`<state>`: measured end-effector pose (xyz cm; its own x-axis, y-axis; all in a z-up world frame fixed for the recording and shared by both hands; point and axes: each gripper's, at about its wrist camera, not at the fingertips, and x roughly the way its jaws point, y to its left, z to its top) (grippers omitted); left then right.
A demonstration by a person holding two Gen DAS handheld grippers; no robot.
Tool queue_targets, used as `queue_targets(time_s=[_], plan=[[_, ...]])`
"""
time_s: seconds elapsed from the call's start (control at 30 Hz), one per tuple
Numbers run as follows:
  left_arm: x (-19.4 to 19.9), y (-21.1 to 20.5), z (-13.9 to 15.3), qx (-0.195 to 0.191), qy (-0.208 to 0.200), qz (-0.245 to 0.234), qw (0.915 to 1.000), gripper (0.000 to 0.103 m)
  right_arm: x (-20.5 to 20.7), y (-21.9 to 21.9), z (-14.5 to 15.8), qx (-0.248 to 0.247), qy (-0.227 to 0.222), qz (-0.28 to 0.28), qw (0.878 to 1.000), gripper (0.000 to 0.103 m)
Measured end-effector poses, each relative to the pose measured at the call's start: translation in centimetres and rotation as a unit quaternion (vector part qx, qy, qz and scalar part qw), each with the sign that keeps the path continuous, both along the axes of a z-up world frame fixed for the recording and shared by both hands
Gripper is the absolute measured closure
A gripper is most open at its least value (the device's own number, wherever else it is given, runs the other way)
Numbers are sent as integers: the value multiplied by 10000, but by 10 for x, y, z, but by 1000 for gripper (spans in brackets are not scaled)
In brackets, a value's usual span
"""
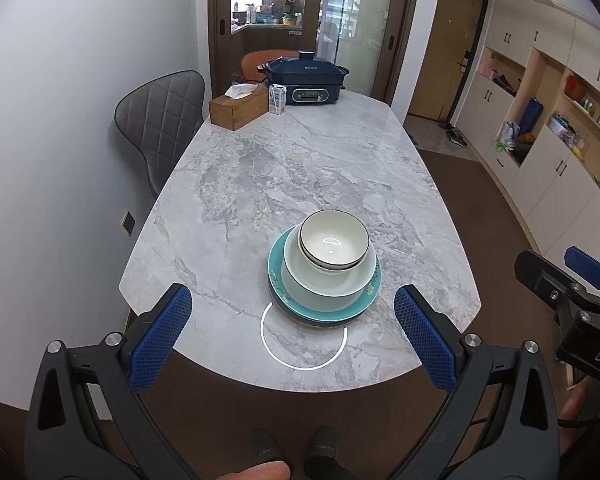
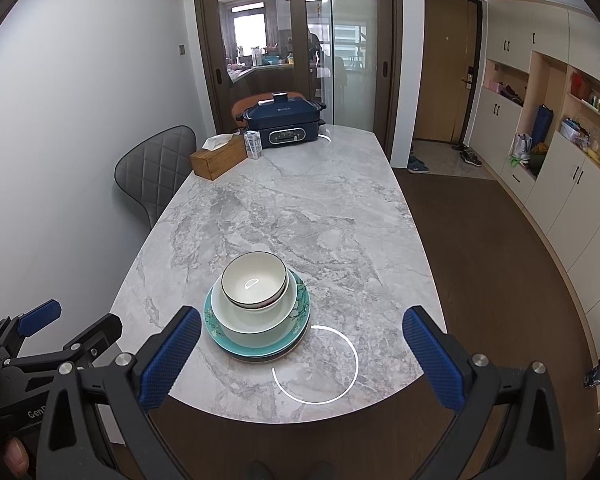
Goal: Organize plates and bowls
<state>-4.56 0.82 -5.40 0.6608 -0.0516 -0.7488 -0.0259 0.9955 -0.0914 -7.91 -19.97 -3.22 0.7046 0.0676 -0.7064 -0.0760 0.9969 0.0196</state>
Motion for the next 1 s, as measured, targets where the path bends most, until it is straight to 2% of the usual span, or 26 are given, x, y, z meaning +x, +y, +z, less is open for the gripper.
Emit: queue_targets(time_s=[1.0], plan=[[1,-4,0,-37,11,25,10000,0,3,0,-1,8,32,15,10000,0]])
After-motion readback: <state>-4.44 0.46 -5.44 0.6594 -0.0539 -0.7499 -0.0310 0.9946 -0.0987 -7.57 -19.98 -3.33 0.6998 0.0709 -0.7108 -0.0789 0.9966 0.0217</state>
